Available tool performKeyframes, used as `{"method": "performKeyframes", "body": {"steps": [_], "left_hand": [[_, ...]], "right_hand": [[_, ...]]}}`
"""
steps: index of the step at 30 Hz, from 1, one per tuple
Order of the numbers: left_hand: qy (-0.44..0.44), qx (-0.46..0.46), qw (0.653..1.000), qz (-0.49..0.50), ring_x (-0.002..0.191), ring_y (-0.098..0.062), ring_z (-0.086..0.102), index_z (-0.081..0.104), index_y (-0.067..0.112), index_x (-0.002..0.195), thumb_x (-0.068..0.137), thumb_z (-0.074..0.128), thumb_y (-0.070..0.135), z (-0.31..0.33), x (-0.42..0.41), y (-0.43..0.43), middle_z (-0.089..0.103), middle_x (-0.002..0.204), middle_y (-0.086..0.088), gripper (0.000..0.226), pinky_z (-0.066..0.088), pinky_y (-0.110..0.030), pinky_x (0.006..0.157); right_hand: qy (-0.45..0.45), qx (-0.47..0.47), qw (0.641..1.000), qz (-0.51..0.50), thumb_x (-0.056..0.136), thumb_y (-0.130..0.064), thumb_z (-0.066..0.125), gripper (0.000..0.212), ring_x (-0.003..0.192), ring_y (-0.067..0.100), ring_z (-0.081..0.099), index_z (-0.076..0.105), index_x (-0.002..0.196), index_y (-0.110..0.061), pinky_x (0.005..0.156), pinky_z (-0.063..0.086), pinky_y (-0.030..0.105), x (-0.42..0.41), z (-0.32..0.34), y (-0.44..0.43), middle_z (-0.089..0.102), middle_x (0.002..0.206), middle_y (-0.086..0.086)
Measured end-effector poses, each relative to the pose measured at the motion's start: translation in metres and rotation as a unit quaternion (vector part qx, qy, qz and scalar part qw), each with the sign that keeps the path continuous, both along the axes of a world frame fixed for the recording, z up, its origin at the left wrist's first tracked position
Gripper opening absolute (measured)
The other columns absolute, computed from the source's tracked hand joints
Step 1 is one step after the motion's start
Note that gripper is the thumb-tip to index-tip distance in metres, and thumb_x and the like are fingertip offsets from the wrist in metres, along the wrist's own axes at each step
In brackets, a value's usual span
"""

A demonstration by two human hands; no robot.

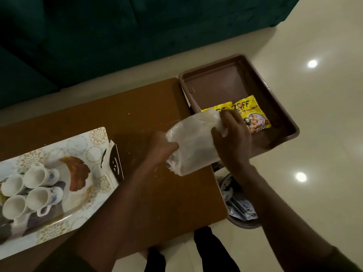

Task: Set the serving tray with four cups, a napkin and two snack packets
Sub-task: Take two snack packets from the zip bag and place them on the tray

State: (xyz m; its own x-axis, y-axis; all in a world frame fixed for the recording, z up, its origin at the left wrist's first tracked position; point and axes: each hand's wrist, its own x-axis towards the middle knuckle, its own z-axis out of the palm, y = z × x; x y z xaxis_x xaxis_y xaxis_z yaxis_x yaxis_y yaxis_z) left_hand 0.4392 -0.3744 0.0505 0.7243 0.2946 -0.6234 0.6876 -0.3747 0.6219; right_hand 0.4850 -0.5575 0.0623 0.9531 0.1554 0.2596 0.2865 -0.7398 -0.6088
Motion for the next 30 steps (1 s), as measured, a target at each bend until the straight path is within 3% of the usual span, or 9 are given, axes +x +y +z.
{"method": "performKeyframes", "body": {"steps": [6,9,14,17,20,23,25,27,30], "left_hand": [[0.103,-0.273,0.953,0.079,0.056,-0.012,0.070,0.066,0.011,0.089,0.091,0.056,0.003,0.005,-0.004,-0.018,0.073,0.065,-0.001,0.013,0.056,-0.026,0.048],[0.129,-0.341,0.929,0.063,0.068,-0.019,0.072,0.066,0.010,0.088,0.094,0.050,0.001,0.003,-0.007,-0.033,0.075,0.067,-0.004,0.019,0.063,-0.034,0.065],[0.164,-0.452,0.875,0.059,0.065,-0.017,0.073,0.066,0.009,0.094,0.095,0.046,-0.001,-0.006,-0.021,-0.059,0.075,0.075,-0.009,0.023,0.059,-0.029,0.054],[0.169,-0.519,0.833,0.089,0.075,-0.024,0.074,0.061,0.000,0.112,0.093,0.050,0.001,-0.015,-0.022,-0.070,0.074,0.088,-0.018,0.022,0.060,-0.031,0.058],[0.192,-0.570,0.798,0.019,0.098,-0.028,0.071,0.059,0.002,0.121,0.086,0.060,0.005,-0.025,-0.021,-0.090,0.070,0.109,-0.018,0.034,0.059,-0.034,0.079],[0.219,-0.507,0.821,-0.143,0.108,-0.017,0.067,0.063,0.014,0.121,0.090,0.061,0.008,-0.032,-0.015,-0.120,0.069,0.120,-0.007,0.032,0.057,-0.025,0.083],[0.197,-0.365,0.871,-0.264,0.096,-0.012,0.069,0.066,0.020,0.114,0.092,0.058,0.012,-0.039,-0.009,-0.152,0.070,0.116,-0.004,0.025,0.057,-0.024,0.073],[0.129,-0.213,0.906,-0.341,0.097,-0.016,0.067,0.066,0.018,0.116,0.093,0.056,0.017,-0.049,-0.005,-0.182,0.069,0.115,-0.006,0.026,0.057,-0.033,0.082],[0.109,-0.188,0.926,-0.307,0.110,-0.024,0.064,0.058,0.016,0.130,0.094,0.055,0.017,-0.059,-0.004,-0.214,0.066,0.124,-0.010,0.037,0.052,-0.043,0.098]], "right_hand": [[-0.075,-0.012,0.996,0.045,0.068,0.001,0.071,0.021,0.089,0.022,0.058,0.059,0.082,-0.008,0.060,0.047,0.028,-0.052,-0.009,0.004,0.068,0.108,0.008],[0.006,-0.014,0.997,0.079,0.069,-0.008,0.072,0.022,0.083,0.023,0.058,0.059,0.085,-0.015,0.057,0.044,0.027,-0.077,-0.016,-0.003,0.069,0.099,0.000],[0.173,0.053,0.983,0.033,0.083,-0.037,0.060,0.034,0.099,0.017,0.060,0.054,0.115,-0.030,0.078,0.052,0.036,-0.101,-0.020,-0.026,0.063,0.112,-0.003],[0.253,0.073,0.964,0.043,0.070,-0.075,0.059,0.075,0.127,0.011,0.045,0.043,0.132,-0.037,0.100,0.045,0.036,-0.108,-0.024,-0.044,0.046,0.138,-0.010],[0.253,0.056,0.965,0.029,0.068,-0.054,0.077,0.091,0.140,0.015,0.034,0.036,0.143,-0.023,0.109,0.039,0.035,-0.117,-0.038,-0.071,0.038,0.150,-0.003],[0.224,0.044,0.971,-0.063,0.078,-0.022,0.076,0.070,0.136,0.007,0.038,0.043,0.140,-0.018,0.112,0.035,0.023,-0.128,-0.057,-0.105,0.047,0.145,-0.001],[0.222,0.038,0.967,-0.117,0.081,-0.011,0.072,0.062,0.127,-0.002,0.040,0.047,0.137,-0.020,0.107,0.033,0.011,-0.130,-0.070,-0.129,0.053,0.139,-0.005],[0.230,0.051,0.959,-0.158,0.080,0.003,0.063,0.057,0.128,0.008,0.046,0.051,0.132,-0.016,0.106,0.041,0.019,-0.124,-0.081,-0.150,0.054,0.139,0.000],[0.228,0.047,0.941,-0.244,0.080,0.003,0.059,0.046,0.113,0.027,0.058,0.054,0.123,-0.013,0.090,0.049,0.033,-0.113,-0.102,-0.180,0.061,0.124,0.008]]}}
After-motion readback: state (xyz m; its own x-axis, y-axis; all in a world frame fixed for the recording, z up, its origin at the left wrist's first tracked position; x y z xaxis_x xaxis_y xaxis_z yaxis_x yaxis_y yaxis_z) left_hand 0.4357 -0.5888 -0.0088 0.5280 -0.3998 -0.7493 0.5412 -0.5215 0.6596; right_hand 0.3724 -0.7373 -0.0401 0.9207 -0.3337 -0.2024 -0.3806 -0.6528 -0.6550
